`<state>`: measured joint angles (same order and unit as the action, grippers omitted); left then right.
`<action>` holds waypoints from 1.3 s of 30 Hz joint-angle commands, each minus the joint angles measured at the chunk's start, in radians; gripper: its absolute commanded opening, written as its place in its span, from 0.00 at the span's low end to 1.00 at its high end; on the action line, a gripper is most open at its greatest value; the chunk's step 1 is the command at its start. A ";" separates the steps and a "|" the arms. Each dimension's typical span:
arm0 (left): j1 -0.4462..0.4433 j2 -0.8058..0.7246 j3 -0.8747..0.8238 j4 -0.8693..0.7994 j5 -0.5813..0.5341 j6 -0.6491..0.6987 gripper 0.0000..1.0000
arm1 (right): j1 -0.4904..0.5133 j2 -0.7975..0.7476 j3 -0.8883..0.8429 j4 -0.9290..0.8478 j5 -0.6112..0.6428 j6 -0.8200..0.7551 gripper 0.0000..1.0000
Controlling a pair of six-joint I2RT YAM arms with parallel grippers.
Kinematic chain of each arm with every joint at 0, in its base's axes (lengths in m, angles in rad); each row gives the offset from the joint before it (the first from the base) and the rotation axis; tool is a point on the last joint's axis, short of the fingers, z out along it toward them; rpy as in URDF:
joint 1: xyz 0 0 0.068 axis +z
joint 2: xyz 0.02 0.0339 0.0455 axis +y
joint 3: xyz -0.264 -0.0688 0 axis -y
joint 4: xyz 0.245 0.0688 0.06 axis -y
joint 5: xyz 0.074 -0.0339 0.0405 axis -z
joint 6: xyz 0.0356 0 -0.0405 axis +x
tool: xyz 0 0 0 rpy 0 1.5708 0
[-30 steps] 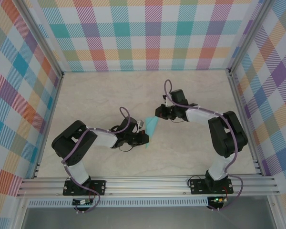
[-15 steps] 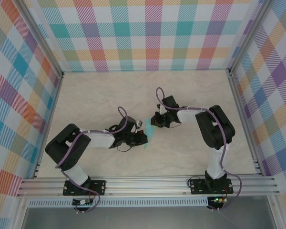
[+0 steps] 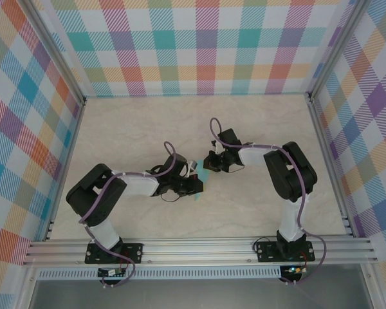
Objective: Fold a paper plane with a square sheet of paper (fold left side to right side)
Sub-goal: Fold the wing for the fifth time at the center of the table.
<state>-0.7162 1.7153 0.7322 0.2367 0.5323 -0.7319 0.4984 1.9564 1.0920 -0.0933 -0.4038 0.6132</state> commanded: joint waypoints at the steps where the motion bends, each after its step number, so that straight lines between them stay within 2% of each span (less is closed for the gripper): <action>1: -0.016 0.015 0.023 -0.028 0.026 0.035 0.02 | -0.004 0.035 0.005 -0.096 0.085 -0.026 0.06; 8: -0.016 0.002 0.031 -0.159 -0.042 0.100 0.02 | -0.004 0.038 0.019 -0.132 0.113 -0.040 0.06; 28: -0.015 -0.043 0.013 -0.158 -0.091 0.083 0.02 | -0.004 0.062 0.039 -0.176 0.138 -0.066 0.06; 39: -0.012 -0.020 -0.021 -0.131 -0.095 0.078 0.02 | -0.004 0.061 0.042 -0.184 0.141 -0.072 0.06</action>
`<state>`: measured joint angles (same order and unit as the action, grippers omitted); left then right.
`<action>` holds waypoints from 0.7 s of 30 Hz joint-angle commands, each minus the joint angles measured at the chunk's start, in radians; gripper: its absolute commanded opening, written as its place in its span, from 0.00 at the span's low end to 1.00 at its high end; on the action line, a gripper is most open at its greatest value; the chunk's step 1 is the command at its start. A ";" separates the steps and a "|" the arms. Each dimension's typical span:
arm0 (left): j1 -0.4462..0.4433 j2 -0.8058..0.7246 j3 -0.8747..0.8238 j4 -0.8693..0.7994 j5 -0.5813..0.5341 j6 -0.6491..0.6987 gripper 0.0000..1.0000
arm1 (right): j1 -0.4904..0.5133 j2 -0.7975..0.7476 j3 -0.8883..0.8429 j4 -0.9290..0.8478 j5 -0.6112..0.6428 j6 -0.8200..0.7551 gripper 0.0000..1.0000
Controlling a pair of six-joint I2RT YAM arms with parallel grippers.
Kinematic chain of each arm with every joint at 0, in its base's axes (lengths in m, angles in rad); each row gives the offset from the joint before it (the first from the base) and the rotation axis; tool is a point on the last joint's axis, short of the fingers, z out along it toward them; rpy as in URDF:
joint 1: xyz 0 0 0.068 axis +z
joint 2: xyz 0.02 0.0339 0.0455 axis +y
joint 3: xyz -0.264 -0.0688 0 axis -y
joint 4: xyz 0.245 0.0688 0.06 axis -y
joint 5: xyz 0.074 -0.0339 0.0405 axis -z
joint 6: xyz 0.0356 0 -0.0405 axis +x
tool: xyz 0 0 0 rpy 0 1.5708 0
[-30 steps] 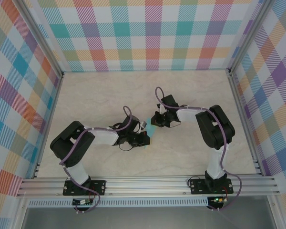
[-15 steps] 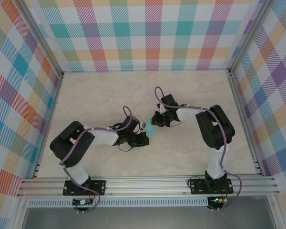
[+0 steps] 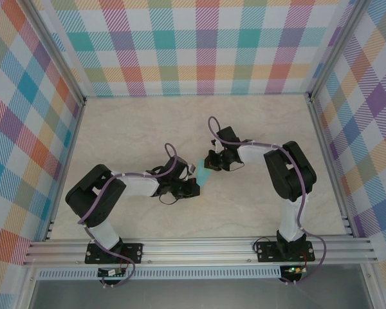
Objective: Fold a paper plane with a square sheet of paper (fold left side to right side)
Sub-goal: Fold the wing for the fifth time at the center of the table.
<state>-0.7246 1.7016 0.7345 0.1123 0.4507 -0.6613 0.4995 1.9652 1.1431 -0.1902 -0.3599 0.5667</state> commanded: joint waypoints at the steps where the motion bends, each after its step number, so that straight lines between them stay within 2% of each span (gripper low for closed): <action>1: -0.003 -0.004 -0.024 -0.004 -0.011 0.007 0.02 | -0.005 0.050 -0.009 -0.088 0.098 -0.025 0.06; 11: 0.018 -0.006 -0.068 0.038 -0.005 -0.009 0.00 | -0.005 0.054 -0.007 -0.102 0.108 -0.037 0.06; 21: 0.091 -0.032 -0.165 0.107 0.044 -0.046 0.00 | -0.007 0.066 0.000 -0.115 0.116 -0.044 0.06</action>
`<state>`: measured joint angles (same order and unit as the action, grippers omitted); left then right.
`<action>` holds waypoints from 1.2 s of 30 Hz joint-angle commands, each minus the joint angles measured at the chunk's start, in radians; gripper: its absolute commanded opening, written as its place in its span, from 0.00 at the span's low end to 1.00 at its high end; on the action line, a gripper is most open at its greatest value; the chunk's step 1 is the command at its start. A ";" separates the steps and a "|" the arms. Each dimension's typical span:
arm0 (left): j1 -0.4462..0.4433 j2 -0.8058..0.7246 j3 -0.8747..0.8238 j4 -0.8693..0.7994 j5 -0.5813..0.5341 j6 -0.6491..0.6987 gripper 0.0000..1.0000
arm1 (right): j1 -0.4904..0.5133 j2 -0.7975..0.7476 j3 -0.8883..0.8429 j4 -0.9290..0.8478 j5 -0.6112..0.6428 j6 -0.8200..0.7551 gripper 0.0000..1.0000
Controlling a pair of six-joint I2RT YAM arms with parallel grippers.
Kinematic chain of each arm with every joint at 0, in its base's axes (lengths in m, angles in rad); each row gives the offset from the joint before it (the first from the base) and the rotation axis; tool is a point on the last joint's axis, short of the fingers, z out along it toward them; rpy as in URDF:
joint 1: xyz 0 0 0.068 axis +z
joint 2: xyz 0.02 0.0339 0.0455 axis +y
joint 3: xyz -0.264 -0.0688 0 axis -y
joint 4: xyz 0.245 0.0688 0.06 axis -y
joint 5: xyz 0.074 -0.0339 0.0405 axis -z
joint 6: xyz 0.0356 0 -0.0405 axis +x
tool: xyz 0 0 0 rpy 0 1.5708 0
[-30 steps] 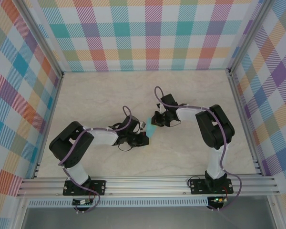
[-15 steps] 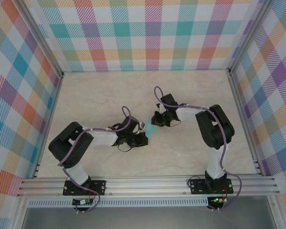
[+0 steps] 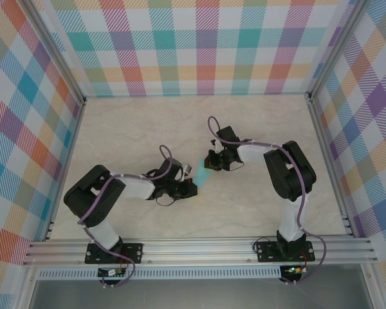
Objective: Fold a paper plane with a square sheet of paper (fold left side to right side)
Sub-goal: Fold the wing for the fifth time at the center of the table.
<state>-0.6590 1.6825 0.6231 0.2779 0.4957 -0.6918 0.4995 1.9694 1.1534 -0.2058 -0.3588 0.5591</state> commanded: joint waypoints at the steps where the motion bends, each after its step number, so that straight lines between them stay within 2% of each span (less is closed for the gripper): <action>1: 0.031 -0.017 -0.062 -0.057 0.004 -0.018 0.00 | -0.007 0.060 -0.011 -0.103 0.118 -0.037 0.06; 12: 0.044 -0.120 -0.164 -0.098 0.012 -0.024 0.00 | -0.013 0.063 -0.001 -0.118 0.122 -0.041 0.06; 20: 0.084 -0.225 -0.035 -0.190 0.061 -0.001 0.00 | -0.013 0.057 -0.003 -0.107 0.104 -0.040 0.06; 27: 0.084 -0.130 0.091 -0.160 0.136 0.009 0.00 | -0.013 0.053 0.000 -0.111 0.103 -0.040 0.06; 36: 0.084 0.023 0.113 -0.110 0.151 0.021 0.00 | -0.013 0.051 0.000 -0.111 0.100 -0.041 0.06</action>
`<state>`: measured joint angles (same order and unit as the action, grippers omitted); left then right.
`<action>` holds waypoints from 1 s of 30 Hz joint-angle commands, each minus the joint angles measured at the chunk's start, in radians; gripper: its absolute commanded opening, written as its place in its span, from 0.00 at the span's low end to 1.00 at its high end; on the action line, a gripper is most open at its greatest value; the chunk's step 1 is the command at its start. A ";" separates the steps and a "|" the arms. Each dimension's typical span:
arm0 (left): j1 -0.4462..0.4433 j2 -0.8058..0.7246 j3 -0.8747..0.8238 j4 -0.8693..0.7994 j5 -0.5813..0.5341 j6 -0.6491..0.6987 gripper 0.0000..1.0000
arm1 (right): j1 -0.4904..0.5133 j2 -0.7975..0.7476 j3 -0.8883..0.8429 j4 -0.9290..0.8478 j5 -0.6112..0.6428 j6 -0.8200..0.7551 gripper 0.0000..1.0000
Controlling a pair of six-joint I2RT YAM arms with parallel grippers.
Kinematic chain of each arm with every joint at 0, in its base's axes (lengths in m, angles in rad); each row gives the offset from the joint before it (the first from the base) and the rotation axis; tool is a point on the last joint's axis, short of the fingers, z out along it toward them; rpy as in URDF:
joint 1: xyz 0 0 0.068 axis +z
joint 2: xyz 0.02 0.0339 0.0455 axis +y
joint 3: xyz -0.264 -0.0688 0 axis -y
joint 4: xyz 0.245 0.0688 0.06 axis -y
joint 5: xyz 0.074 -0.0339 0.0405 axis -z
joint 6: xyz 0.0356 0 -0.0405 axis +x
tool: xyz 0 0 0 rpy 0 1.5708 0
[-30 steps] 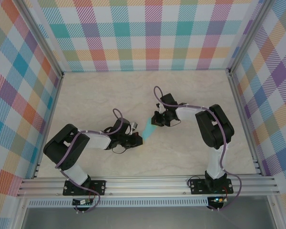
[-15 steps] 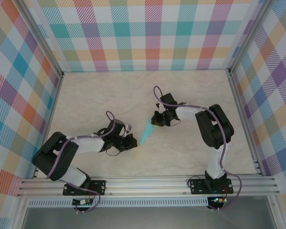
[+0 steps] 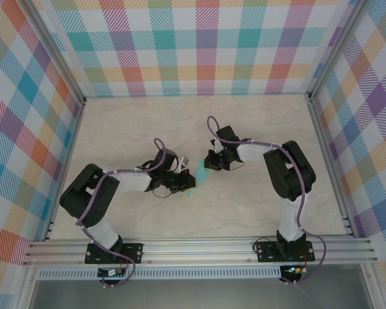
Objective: Fold a paper plane with a square sheet of paper (fold left side to right side)
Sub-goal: Fold the wing for the fifth time at the center of the table.
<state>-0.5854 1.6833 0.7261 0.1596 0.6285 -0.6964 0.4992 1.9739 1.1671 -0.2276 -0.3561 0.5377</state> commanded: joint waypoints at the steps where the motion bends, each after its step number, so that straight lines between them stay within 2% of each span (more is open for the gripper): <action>1: 0.010 0.030 0.009 -0.001 0.007 0.029 0.00 | -0.013 0.042 -0.014 -0.089 0.097 -0.021 0.06; 10: 0.010 0.062 -0.040 -0.042 -0.101 0.030 0.00 | -0.011 -0.082 -0.029 -0.055 0.015 -0.046 0.06; 18: 0.010 0.071 -0.069 -0.028 -0.108 0.031 0.00 | 0.037 -0.221 -0.113 -0.067 -0.069 -0.055 0.05; 22: 0.010 0.065 -0.069 -0.031 -0.112 0.034 0.00 | 0.089 -0.200 -0.142 -0.018 -0.114 -0.010 0.05; 30: 0.010 0.066 -0.070 -0.029 -0.112 0.033 0.00 | 0.146 -0.099 -0.089 -0.007 -0.118 0.015 0.05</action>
<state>-0.5854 1.7279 0.6907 0.1974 0.5667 -0.6830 0.6403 1.8450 1.0451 -0.2447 -0.4515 0.5388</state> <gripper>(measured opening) 0.042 0.046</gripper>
